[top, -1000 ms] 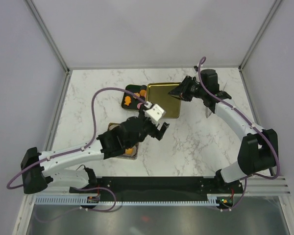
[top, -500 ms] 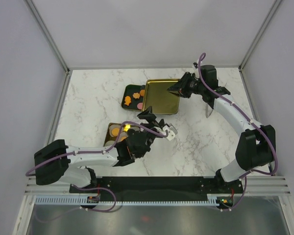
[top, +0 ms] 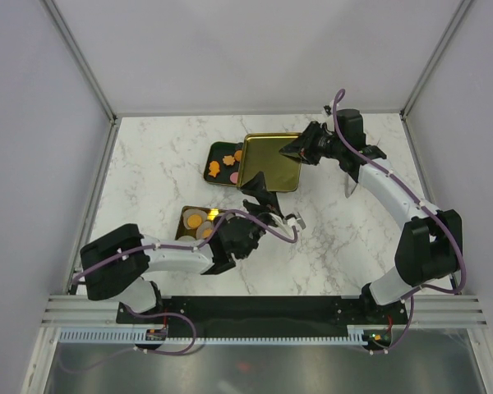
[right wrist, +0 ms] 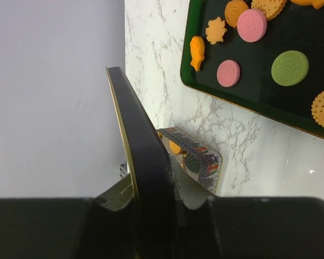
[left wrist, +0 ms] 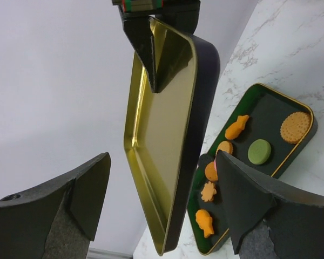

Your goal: Pack the cookies

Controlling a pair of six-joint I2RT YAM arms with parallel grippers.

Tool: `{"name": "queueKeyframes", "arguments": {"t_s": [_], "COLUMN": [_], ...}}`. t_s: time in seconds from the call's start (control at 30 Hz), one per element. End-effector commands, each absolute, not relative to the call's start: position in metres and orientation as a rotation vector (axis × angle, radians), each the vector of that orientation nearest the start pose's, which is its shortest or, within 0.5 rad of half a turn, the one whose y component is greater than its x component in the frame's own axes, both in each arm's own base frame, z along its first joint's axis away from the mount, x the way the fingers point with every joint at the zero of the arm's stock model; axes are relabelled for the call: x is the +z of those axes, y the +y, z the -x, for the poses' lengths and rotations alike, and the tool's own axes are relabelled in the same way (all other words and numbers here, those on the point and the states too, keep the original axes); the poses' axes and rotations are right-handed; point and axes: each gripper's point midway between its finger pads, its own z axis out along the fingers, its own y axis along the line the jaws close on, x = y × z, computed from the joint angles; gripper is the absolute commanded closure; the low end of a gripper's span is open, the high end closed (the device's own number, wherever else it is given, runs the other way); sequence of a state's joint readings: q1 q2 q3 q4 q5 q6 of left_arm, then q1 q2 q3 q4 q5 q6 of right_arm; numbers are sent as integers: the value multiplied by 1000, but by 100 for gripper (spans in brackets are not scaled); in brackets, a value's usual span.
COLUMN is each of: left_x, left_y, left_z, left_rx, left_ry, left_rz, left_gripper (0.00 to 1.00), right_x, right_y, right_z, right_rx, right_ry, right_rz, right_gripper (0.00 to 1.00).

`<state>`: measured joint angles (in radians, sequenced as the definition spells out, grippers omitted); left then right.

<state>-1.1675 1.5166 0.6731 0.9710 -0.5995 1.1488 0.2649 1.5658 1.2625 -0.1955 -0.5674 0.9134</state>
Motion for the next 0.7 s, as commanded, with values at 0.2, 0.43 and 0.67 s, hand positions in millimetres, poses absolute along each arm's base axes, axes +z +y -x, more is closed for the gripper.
{"name": "queueKeyframes", "arguments": {"t_s": [0.2,0.43,0.67], "left_x": [287,299,309], "left_y": [-331,-330,-327], "left_z": [-301,-306,-312], "left_rx": [523,562,570], "left_ry": [860,813,844], "left_rz": [-989,-922,-849], "left_gripper": [24,58,98], "right_x": [273,263,254], "right_y": [238,245,244], "right_z": [-381,-372,-369], "right_rx": [1325,1323,1298], "right_ry": [2154,2182,2194], "right_rz": [-284,-264,-240], "right_gripper": [100,100,74]}}
